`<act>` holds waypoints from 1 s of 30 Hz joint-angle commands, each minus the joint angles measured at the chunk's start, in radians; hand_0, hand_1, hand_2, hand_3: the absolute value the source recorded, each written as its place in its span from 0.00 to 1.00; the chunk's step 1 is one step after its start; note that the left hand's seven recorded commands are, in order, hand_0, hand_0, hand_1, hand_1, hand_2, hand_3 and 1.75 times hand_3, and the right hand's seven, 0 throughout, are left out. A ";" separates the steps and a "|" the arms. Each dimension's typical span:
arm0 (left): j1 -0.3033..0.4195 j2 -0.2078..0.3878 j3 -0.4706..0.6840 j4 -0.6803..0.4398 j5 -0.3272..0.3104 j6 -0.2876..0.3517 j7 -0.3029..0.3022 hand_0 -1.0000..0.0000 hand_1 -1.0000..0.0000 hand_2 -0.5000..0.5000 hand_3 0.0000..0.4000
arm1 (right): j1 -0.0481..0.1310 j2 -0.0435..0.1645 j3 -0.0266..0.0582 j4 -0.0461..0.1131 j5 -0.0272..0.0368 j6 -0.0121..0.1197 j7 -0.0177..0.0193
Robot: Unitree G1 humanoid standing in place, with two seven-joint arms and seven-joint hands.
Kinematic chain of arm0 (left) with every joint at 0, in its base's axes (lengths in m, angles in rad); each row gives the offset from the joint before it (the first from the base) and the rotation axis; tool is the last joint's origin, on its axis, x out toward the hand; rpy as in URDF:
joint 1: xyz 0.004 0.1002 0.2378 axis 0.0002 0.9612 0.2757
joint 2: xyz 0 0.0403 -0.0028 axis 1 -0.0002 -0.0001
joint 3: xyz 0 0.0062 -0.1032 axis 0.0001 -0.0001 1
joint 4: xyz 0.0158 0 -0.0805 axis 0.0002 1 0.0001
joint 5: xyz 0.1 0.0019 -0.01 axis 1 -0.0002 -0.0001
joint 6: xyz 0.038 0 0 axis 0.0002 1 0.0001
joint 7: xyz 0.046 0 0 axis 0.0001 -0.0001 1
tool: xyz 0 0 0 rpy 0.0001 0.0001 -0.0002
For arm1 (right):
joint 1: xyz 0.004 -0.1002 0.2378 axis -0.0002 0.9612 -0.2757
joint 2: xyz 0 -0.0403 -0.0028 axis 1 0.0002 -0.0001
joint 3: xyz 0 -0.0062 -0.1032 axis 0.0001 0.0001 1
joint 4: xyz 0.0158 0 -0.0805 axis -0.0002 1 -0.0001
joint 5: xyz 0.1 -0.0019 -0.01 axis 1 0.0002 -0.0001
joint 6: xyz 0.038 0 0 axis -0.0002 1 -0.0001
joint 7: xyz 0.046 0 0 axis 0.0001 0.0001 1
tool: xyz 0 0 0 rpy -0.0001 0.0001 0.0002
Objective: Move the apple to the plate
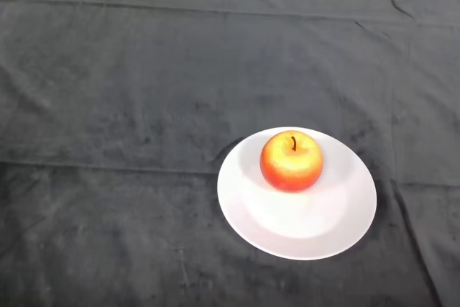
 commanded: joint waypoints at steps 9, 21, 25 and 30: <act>0.014 0.053 0.050 0.020 0.002 0.012 0.064 1.00 1.00 0.50 0.00 | 0.066 0.036 0.0209 0.030 -0.0142 0.007 0.0118; 0.008 0.041 0.060 0.010 0.029 0.013 0.098 1.00 1.00 0.50 0.00 | 0.066 0.036 0.0210 0.031 -0.0143 0.007 0.0117; 0.008 0.039 0.062 0.007 0.038 0.014 0.104 1.00 1.00 0.50 0.00 | 0.066 0.036 0.0210 0.031 -0.0143 0.007 0.0117; 0.009 0.037 0.065 0.004 0.047 0.015 0.108 1.00 1.00 0.50 0.00 | 0.066 0.036 0.0210 0.031 -0.0143 0.007 0.0117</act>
